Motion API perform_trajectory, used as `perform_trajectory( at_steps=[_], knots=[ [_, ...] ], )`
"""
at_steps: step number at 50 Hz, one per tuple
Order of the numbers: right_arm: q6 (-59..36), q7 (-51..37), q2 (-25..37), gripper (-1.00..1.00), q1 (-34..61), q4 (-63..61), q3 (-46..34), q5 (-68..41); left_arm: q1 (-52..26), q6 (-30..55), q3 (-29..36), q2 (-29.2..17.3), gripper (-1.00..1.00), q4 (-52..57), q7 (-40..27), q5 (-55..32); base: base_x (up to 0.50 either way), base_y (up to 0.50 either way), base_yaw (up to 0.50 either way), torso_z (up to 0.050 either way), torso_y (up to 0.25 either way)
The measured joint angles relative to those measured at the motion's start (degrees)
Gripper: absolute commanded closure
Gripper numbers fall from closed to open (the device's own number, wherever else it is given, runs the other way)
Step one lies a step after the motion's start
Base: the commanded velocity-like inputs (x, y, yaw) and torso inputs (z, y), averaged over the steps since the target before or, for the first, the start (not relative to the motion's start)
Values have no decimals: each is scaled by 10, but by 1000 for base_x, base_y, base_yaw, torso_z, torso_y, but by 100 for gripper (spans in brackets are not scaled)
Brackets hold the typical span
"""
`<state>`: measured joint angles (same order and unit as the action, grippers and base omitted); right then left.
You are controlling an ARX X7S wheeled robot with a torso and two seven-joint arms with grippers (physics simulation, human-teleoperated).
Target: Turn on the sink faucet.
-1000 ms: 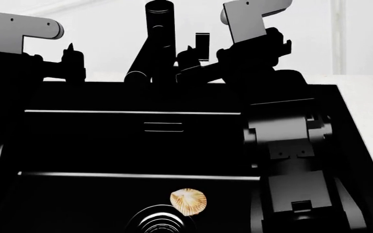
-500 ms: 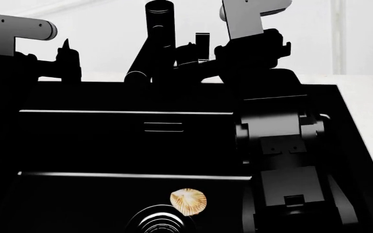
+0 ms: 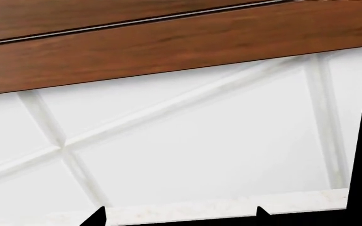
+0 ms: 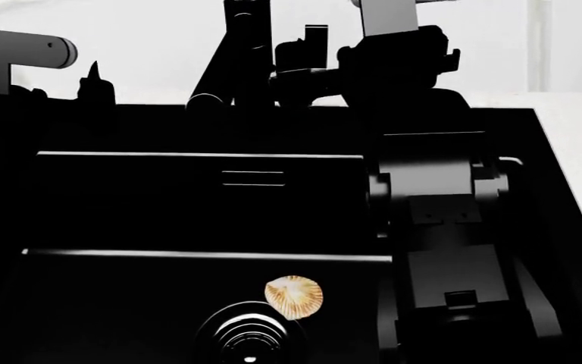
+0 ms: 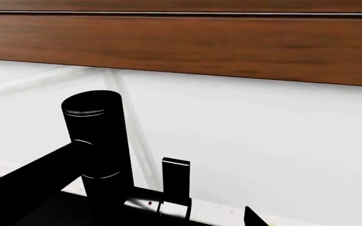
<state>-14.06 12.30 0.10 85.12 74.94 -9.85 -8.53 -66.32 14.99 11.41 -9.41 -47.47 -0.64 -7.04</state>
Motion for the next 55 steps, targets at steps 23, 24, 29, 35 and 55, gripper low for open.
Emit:
perform_trajectory(
  at_steps=[23,24,29,35,55],
  knots=[
    [11,2,0,-100,20,0,-24,-23,26,44,2,-10,-100,81,-2,-11,0,0,0,1,-69],
    [12,2,0,-100,20,0,-24,-23,26,45,2,-10,-100,82,-2,-12,0,0,0,0,0],
    [15,2,0,-100,21,0,-28,-24,28,46,2,-11,-100,82,-2,-14,83,0,0,0,0],
    [17,3,0,-100,18,0,-40,-31,28,48,2,-12,-100,82,-2,-16,329,0,0,0,0],
    [15,3,0,-100,4,0,-66,-55,34,52,6,-14,-100,85,-3,-20,148,0,0,0,0]
  ],
)
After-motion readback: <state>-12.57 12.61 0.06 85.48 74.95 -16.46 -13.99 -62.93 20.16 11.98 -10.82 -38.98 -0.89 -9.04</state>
